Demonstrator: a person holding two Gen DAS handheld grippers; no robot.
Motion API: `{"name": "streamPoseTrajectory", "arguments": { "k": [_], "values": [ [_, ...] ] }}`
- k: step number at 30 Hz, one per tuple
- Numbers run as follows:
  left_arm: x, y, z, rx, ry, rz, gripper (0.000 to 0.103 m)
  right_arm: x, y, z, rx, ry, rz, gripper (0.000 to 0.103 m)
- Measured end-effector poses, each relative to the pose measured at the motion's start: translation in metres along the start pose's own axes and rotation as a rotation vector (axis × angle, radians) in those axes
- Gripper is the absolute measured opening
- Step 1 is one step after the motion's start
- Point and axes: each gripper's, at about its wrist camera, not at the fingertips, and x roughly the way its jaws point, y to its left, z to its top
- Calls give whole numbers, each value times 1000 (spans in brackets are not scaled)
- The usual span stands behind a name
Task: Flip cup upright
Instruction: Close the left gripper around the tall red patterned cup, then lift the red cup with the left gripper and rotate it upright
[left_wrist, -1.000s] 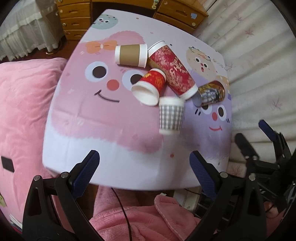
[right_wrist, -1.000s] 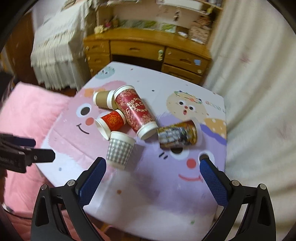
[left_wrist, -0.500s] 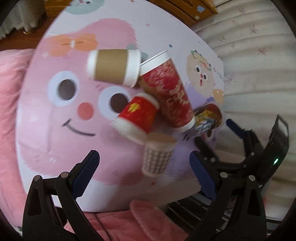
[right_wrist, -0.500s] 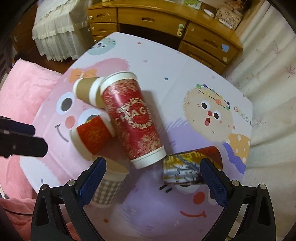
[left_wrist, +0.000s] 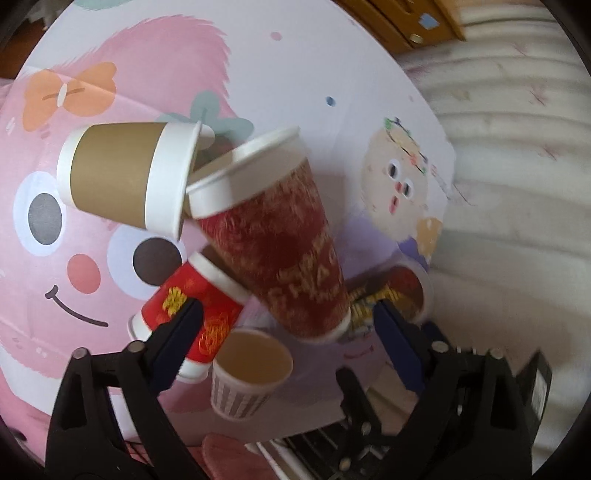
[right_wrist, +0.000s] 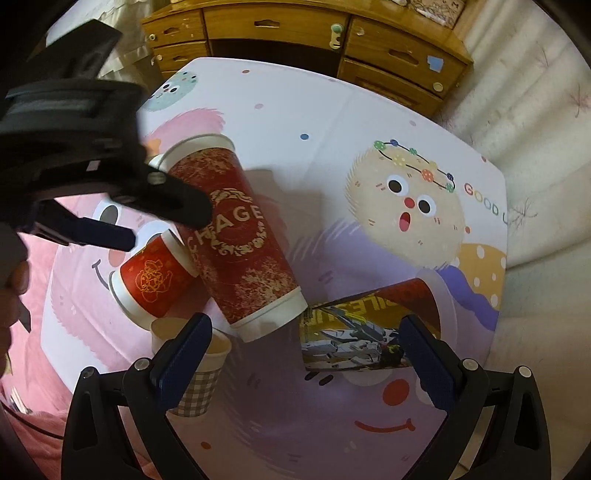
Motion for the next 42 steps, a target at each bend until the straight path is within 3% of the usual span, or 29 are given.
{"name": "streamPoseTrajectory", "arguments": {
  "k": [13, 26, 31, 36, 42],
  "values": [
    [40, -6, 34, -133, -17, 159, 85, 4, -16, 2, 72, -10, 27, 103],
    [58, -16, 42, -157, -32, 130, 79, -12, -33, -8, 192, -37, 53, 103],
    [38, -28, 37, -137, -62, 76, 78, -27, -35, -16, 208, -53, 57, 103],
    [-7, -54, 20, -61, -115, 9, 76, -54, -37, -29, 233, -81, 56, 103],
    [-68, -74, -27, 44, -160, -72, 75, -100, -42, -59, 280, -134, 95, 103]
  ]
}}
